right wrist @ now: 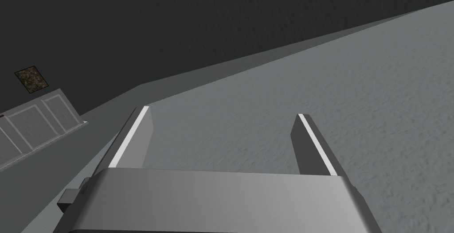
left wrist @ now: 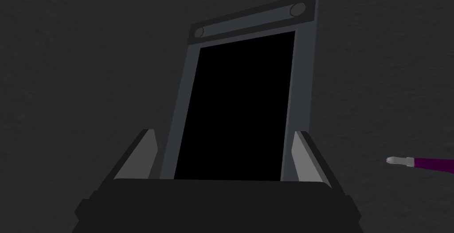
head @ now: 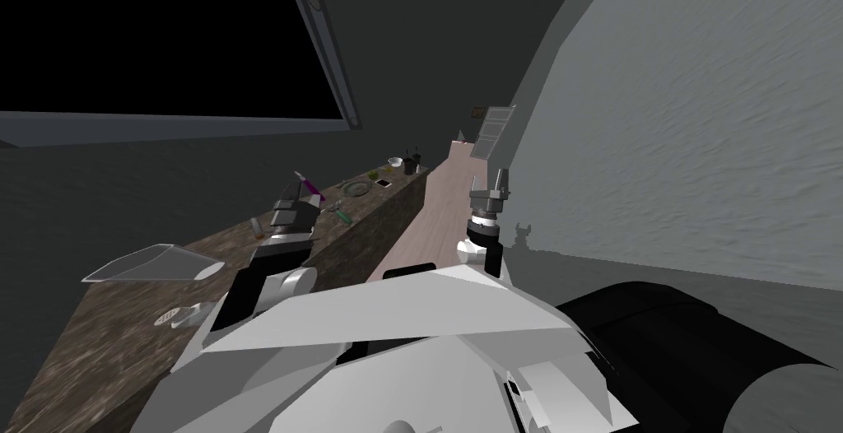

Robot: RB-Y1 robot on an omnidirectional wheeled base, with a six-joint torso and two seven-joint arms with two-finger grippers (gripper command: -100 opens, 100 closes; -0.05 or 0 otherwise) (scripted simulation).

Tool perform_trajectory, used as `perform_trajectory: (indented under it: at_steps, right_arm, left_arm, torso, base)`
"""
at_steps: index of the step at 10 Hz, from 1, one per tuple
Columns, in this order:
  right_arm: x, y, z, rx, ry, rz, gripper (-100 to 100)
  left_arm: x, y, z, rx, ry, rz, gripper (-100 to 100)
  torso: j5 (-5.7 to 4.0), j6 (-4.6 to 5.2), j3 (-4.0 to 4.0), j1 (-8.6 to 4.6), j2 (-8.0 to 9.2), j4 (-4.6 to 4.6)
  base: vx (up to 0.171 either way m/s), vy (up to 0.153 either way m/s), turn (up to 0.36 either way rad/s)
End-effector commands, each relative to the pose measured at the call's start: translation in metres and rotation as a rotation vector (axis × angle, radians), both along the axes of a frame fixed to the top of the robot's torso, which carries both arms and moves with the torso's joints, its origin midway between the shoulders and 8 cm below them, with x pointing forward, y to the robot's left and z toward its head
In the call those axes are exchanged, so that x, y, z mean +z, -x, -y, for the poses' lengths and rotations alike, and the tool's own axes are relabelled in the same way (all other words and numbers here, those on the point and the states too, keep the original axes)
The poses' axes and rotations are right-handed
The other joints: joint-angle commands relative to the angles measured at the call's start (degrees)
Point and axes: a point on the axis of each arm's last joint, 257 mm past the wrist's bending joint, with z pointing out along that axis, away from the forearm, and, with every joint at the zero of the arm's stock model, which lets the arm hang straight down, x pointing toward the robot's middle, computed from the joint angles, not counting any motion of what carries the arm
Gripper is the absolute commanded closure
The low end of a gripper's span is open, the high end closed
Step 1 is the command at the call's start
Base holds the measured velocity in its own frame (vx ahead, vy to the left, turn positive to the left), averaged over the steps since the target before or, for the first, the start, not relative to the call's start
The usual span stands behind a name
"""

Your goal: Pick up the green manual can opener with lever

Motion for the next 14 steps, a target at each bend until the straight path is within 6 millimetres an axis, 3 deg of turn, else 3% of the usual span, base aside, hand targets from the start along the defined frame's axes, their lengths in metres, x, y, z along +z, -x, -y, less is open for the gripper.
perform_trajectory:
  at_steps: [1,8,14]
  right_arm:
    - [0.000,0.000,0.000,0.000,0.000,0.000,0]
    - [0.000,0.000,0.000,0.000,0.000,0.000,0]
    - [0.000,0.000,0.000,0.000,0.000,0.000,0]
  left_arm:
    - [-0.009,-0.005,-0.004,0.002,-0.003,-0.038,-100]
    - [-0.046,-0.035,-0.032,0.005,-0.036,-0.235,-100]
    - [-0.075,-0.049,-0.049,0.012,-0.047,-0.381,-100]
  torso:
    - [0.00,0.00,0.00,0.00,0.00,0.00]
    - [0.01,0.00,-0.01,0.02,-0.02,-0.01]
    - [0.02,0.00,-0.03,0.05,-0.06,-0.01]
  base:
    - [-0.017,0.003,-0.001]
    - [-0.019,0.010,-0.013]
    - [-0.009,0.017,-0.023]
